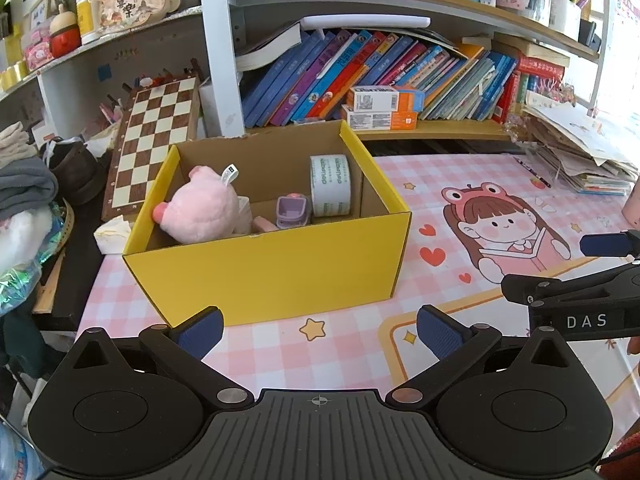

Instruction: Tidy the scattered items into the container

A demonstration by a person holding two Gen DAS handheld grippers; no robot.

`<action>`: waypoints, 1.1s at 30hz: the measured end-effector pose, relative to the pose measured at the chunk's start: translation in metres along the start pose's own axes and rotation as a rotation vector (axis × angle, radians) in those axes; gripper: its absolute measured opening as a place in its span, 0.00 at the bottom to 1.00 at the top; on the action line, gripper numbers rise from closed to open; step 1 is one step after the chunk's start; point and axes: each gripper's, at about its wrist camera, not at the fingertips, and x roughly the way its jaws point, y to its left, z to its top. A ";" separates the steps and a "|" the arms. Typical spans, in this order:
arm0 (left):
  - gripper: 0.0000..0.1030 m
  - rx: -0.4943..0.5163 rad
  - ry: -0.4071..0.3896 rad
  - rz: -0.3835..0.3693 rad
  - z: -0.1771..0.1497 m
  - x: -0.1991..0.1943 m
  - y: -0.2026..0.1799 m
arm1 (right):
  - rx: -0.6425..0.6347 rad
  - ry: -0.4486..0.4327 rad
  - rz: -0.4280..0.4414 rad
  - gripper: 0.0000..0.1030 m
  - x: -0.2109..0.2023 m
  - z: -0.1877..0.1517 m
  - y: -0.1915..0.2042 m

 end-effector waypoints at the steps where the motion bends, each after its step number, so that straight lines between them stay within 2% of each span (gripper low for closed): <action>1: 1.00 0.000 0.000 -0.001 0.000 0.000 0.000 | -0.001 0.001 -0.001 1.00 0.000 0.000 0.000; 33: 1.00 -0.022 -0.005 -0.010 0.001 0.004 0.009 | -0.036 0.013 0.014 1.00 0.011 0.006 0.015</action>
